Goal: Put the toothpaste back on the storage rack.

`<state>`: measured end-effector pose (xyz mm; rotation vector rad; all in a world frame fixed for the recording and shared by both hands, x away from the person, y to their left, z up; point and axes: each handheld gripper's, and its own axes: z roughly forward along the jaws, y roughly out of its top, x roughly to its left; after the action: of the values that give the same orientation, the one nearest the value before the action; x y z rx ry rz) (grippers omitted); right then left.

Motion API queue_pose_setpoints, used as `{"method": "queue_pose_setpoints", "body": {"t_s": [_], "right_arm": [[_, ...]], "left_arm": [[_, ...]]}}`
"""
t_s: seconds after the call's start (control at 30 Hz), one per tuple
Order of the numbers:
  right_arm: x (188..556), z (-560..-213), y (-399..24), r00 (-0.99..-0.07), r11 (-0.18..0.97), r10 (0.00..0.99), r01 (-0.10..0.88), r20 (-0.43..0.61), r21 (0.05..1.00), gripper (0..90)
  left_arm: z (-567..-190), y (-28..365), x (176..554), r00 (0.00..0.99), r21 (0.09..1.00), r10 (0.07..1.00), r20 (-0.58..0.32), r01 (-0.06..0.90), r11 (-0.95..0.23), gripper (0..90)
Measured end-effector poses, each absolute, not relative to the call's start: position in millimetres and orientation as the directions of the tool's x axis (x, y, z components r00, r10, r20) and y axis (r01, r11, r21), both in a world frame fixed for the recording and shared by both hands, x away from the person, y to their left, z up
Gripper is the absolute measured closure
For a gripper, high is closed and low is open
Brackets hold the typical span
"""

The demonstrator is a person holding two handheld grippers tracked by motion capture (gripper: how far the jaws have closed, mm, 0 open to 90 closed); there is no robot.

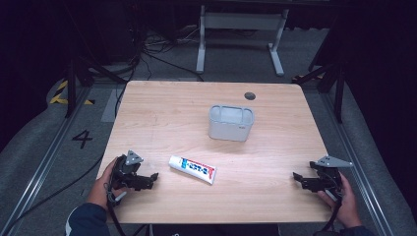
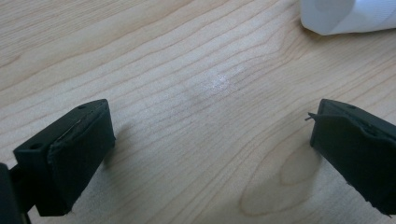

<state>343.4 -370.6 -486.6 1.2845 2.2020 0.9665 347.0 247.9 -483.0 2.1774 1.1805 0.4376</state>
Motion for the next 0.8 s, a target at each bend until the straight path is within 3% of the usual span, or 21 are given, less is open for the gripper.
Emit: {"method": "queue_pose_setpoints", "body": {"t_s": [0.8], "right_arm": [[343.3,-486.7,-371.0,-0.492,0.332,0.871,0.587,-0.001,0.739,15.2]], "left_arm": [[-483.1,250.8,354.9,0.629,0.653,0.777,-0.013,0.594,-0.470,0.1]]}}
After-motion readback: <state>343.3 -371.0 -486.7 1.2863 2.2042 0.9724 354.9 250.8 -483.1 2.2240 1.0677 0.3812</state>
